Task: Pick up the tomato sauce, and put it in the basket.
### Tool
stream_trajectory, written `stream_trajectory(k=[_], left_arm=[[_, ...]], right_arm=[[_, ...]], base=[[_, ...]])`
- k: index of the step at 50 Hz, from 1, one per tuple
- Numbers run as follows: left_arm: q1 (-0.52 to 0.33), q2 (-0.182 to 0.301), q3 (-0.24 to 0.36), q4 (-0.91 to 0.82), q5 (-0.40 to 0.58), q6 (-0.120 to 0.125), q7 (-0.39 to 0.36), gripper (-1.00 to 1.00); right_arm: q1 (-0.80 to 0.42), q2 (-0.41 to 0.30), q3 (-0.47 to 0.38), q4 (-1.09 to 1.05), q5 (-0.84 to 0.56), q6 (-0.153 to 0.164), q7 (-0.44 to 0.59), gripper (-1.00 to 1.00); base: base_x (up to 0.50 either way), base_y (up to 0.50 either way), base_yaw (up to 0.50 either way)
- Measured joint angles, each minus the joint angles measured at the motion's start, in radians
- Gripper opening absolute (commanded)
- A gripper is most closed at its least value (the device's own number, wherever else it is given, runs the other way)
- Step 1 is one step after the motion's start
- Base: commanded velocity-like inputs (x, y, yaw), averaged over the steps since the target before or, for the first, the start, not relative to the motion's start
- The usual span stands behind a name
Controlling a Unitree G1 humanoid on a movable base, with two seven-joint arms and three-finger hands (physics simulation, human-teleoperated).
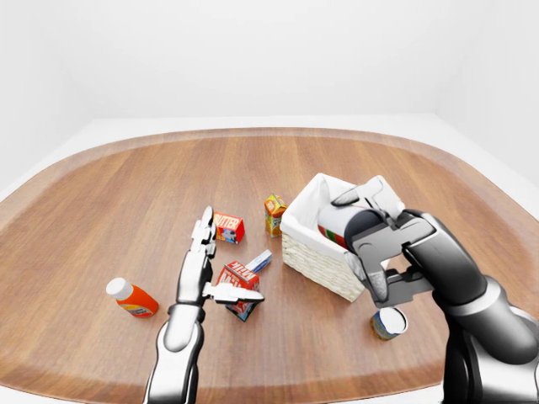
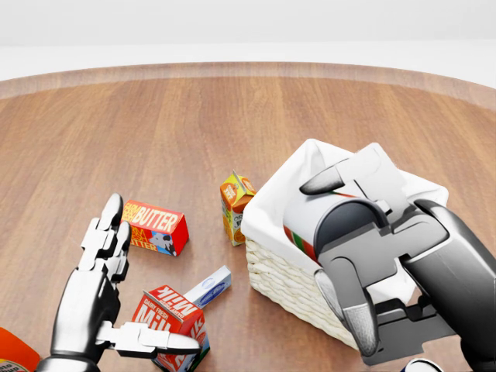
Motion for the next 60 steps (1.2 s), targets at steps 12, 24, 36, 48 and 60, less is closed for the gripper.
stream_trajectory(k=[12,24,36,48,60], left_arm=[[0.000,0.000,0.000,0.005,0.001,0.000,0.000,1.00],[0.001,0.000,-0.001,0.009,0.002,0.000,0.000,1.00],[0.002,0.000,-0.003,0.012,0.003,0.000,0.001,1.00],[0.001,0.000,-0.003,0.014,0.003,0.000,0.000,1.00],[0.002,0.000,-0.002,0.012,0.001,0.000,-0.001,1.00]], right_arm=[[-0.144,-0.060,-0.035,0.085,0.049,0.000,-0.040,-1.00],[-0.269,-0.121,-0.054,0.191,0.078,0.000,-0.100,-1.00],[-0.415,-0.155,-0.034,0.416,0.071,0.000,-0.179,-1.00],[-0.600,-0.167,-0.003,0.785,0.067,0.000,-0.296,-1.00],[-0.865,-0.176,0.022,1.397,0.095,-0.001,-0.430,-1.00]], base=[[0.00,0.00,0.00],[0.00,0.00,0.00],[0.00,0.00,0.00],[0.00,0.00,0.00],[0.00,0.00,0.00]])
